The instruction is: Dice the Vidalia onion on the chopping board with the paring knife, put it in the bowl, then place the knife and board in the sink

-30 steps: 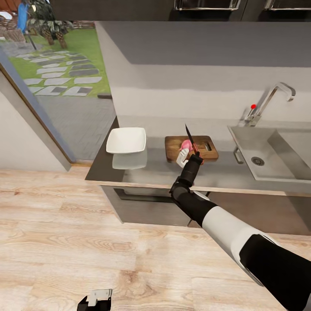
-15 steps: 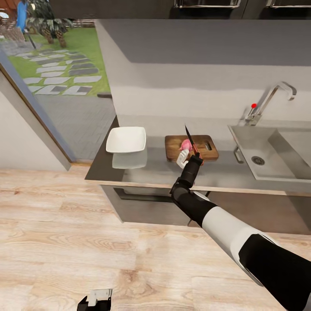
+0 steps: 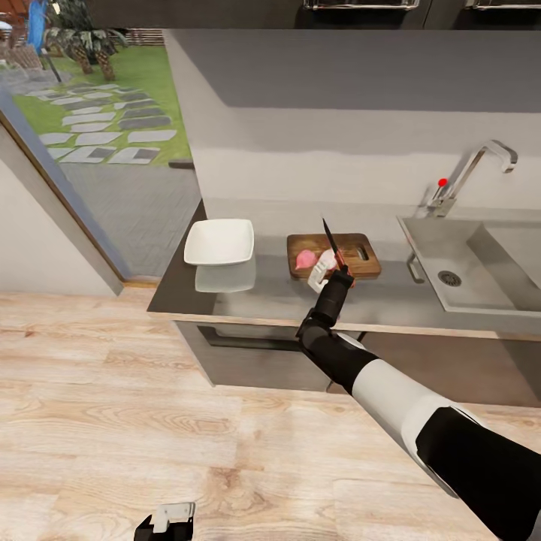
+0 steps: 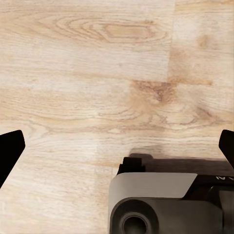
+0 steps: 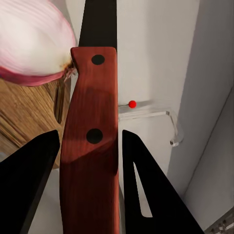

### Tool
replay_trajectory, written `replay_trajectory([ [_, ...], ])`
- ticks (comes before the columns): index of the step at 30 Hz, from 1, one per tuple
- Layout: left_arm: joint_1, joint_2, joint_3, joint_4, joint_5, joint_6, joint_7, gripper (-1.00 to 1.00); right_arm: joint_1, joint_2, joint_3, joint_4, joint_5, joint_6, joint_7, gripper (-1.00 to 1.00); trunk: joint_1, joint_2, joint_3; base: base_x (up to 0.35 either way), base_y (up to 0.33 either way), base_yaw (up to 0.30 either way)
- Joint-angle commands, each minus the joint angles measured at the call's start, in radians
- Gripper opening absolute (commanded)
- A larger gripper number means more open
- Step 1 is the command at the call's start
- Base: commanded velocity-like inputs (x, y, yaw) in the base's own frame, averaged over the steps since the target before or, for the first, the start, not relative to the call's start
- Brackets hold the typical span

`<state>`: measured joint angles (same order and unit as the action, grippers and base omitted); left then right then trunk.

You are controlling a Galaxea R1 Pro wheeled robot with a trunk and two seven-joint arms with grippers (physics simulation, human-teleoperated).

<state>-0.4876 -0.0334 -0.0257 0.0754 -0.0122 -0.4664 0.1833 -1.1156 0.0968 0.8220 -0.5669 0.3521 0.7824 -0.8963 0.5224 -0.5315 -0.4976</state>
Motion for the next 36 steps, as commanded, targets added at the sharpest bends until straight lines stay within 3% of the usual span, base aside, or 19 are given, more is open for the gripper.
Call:
replay_trajectory([
  [1,-0.002,0.000,-0.003,0.004,-0.002,-0.006,0.005,1.00,-0.001,0.000,0.003,0.001,0.001,0.004,-0.003,-1.00,0.000,-0.001,-0.001,0.000,0.000,0.000],
  [7,-0.002,0.000,-0.003,0.004,-0.002,-0.007,0.005,1.00,-0.001,-0.017,-0.001,-0.009,0.005,0.004,-0.006,-1.00,0.000,-0.001,-0.001,0.000,0.000,0.000],
  [9,-0.002,0.000,-0.003,0.004,-0.002,-0.007,0.005,1.00,-0.001,-0.038,-0.005,-0.020,0.007,0.004,-0.009,-1.00,0.000,-0.001,-0.001,0.000,0.000,0.000],
  [12,-0.002,-0.001,-0.003,0.004,-0.002,-0.006,0.005,1.00,-0.001,-0.046,-0.010,-0.035,0.007,0.004,-0.010,-1.00,0.000,-0.001,-0.001,0.000,0.000,0.000],
  [15,-0.002,-0.002,-0.003,0.004,-0.002,-0.006,0.005,1.00,-0.001,-0.068,-0.024,-0.121,0.006,0.006,-0.008,-1.00,0.000,-0.001,-0.001,0.000,0.000,0.000],
  [18,-0.002,-0.002,-0.003,0.004,-0.002,-0.007,0.005,1.00,-0.001,-0.092,-0.141,-0.272,0.004,0.006,-0.005,-1.00,0.000,-0.001,-0.001,0.000,0.000,0.000],
  [20,-0.002,-0.002,-0.003,0.004,-0.002,-0.007,0.005,1.00,-0.001,-0.097,-0.244,-0.356,0.002,0.006,0.000,-1.00,0.000,-0.001,-0.001,0.000,0.000,0.000],
  [22,-0.002,-0.002,-0.003,0.004,-0.002,-0.007,0.005,1.00,-0.001,-0.097,-0.323,-0.403,0.001,0.005,0.026,-1.00,0.000,-0.001,-0.001,0.000,0.000,0.000],
  [25,-0.002,-0.002,-0.003,0.004,-0.002,-0.006,0.005,1.00,-0.001,-0.094,-0.369,-0.425,0.001,-0.012,0.069,-1.00,0.000,-0.001,-0.001,0.000,0.000,0.000],
  [28,-0.002,-0.002,-0.003,0.004,-0.002,-0.006,0.006,1.00,-0.001,-0.092,-0.383,-0.431,-0.001,-0.062,0.087,-1.00,0.000,-0.001,-0.001,0.000,0.000,0.000],
  [29,-0.002,-0.002,-0.003,0.004,-0.002,-0.006,0.006,1.00,-0.001,-0.090,-0.390,-0.430,-0.018,-0.128,0.094,-1.00,0.000,-0.001,-0.001,0.000,0.000,0.000],
  [31,-0.002,-0.005,-0.003,0.004,-0.002,-0.006,0.006,1.00,-0.001,-0.090,-0.392,-0.426,-0.056,-0.171,0.097,-1.00,0.000,-0.001,-0.001,0.000,0.000,0.000],
  [36,-0.002,-0.010,-0.003,0.004,-0.002,-0.006,0.007,1.00,-0.001,-0.093,-0.392,-0.411,-0.261,-0.259,0.099,-1.00,0.000,-0.001,-0.001,0.000,0.000,0.000],
])
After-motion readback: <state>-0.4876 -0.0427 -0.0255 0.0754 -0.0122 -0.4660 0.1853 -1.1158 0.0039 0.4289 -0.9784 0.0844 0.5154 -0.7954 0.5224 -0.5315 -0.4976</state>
